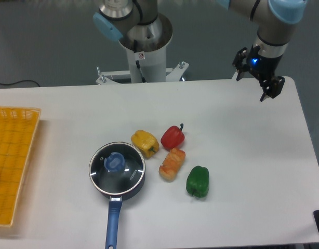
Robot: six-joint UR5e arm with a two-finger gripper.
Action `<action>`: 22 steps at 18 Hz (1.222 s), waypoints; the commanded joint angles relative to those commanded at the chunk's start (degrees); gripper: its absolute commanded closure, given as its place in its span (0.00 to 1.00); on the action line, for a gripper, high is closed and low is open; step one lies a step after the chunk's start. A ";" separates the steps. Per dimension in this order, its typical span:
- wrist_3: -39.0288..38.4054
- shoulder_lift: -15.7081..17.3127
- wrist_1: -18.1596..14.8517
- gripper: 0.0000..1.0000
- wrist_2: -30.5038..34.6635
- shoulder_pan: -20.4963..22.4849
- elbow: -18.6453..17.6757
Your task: Open the lid
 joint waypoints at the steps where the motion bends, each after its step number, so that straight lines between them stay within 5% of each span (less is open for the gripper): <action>1: -0.18 0.00 0.09 0.00 0.00 -0.09 0.00; 22: -4.74 2.11 -0.79 0.00 0.18 -0.35 -1.93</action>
